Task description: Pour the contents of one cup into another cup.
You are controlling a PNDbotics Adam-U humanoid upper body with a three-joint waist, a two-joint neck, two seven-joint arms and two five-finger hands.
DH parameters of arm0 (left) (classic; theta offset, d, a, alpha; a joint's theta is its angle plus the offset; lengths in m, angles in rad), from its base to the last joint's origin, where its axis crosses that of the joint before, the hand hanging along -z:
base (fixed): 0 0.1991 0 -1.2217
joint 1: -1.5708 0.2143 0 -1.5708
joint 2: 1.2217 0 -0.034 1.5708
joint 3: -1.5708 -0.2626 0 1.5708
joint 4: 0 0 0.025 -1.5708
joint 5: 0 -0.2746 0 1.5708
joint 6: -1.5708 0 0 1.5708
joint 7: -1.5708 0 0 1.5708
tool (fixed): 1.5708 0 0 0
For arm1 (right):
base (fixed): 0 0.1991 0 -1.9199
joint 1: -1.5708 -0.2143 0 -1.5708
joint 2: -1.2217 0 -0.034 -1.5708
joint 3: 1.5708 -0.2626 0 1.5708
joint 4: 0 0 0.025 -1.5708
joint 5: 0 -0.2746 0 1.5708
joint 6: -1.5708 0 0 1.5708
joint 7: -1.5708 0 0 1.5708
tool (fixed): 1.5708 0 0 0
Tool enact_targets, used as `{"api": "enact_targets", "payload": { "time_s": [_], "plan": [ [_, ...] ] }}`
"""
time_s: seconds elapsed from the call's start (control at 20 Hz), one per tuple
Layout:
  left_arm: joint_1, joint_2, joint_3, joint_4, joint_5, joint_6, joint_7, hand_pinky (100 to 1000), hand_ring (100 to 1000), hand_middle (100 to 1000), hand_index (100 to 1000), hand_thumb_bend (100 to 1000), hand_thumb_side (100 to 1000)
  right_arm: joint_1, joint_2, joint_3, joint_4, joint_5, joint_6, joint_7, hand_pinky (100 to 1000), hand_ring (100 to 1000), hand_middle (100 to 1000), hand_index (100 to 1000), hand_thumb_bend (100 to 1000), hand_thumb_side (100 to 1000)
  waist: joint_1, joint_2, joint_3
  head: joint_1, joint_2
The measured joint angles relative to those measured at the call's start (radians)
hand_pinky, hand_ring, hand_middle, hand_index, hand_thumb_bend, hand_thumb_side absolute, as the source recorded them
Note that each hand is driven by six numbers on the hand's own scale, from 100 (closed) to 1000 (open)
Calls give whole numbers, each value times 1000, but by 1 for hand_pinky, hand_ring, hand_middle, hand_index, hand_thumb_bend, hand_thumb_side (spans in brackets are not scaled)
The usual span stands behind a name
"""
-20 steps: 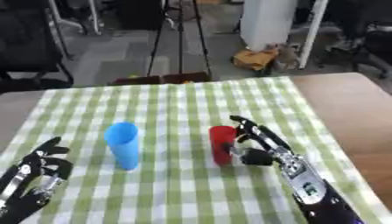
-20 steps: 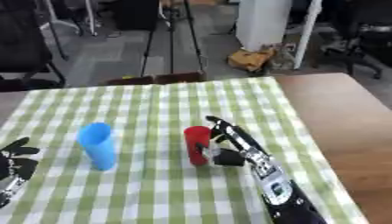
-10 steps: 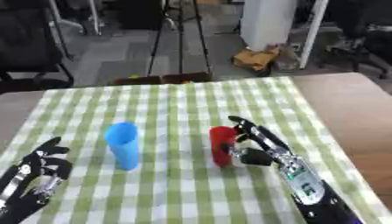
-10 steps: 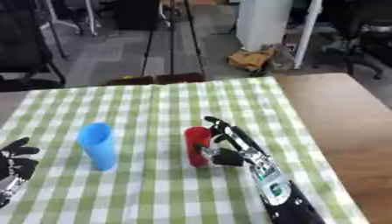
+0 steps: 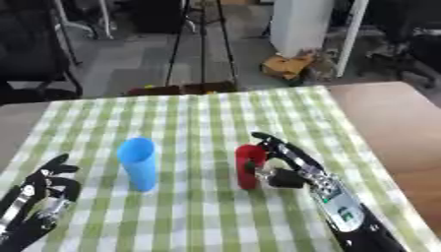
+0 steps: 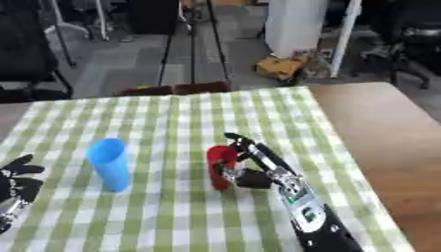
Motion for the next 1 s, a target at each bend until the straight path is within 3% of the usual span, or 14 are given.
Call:
{"api": "enact_targets", "payload": {
  "time_s": [1.0],
  "plan": [
    [0,0,0,0,1,0,0,664,759,807,952,297,807,7,1,22,2,-4,-4,21,735,786,723,1000,418,542,1,0,1,-1,0]
  ]
}}
